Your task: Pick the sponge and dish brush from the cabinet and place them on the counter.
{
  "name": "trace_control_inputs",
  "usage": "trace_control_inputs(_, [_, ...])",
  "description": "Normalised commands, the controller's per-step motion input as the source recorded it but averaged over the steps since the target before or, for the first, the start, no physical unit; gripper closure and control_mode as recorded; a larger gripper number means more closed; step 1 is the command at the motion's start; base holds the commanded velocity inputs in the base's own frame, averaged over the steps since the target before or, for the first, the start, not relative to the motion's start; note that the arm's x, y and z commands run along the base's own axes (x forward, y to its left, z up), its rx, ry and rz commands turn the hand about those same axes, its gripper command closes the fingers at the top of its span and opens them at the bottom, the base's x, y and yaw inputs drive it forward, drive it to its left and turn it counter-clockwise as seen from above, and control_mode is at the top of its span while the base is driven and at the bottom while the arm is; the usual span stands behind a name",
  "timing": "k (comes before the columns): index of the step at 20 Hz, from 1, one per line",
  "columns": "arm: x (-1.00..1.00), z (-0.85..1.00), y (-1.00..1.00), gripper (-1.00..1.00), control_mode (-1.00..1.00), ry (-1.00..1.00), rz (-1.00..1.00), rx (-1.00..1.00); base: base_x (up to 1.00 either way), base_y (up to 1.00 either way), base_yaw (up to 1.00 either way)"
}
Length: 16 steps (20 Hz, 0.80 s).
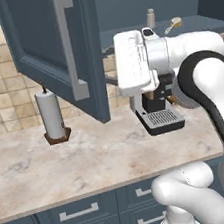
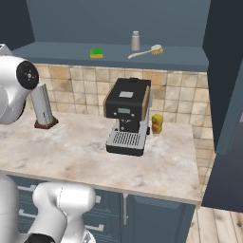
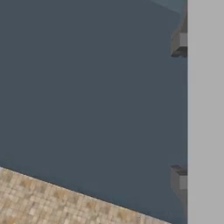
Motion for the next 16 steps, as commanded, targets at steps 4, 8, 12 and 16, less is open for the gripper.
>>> trace_control_inputs(4, [-0.13, -0.08, 0.60, -1.00, -1.00, 0.00, 0.03, -0.03, 0.00, 0.00, 0.00])
trace_control_inputs(8, [-0.05, -0.08, 0.64, -1.00, -1.00, 0.00, 0.02, -0.04, 0.00, 0.00, 0.00])
trace_control_inputs(12, [0.00, -0.09, 0.57, -1.00, -1.00, 0.00, 0.00, -0.04, 0.00, 0.00, 0.00])
trace_control_inputs(16, [0.01, -0.10, 0.51, -1.00, -1.00, 0.00, 0.00, -0.05, 0.00, 0.00, 0.00])
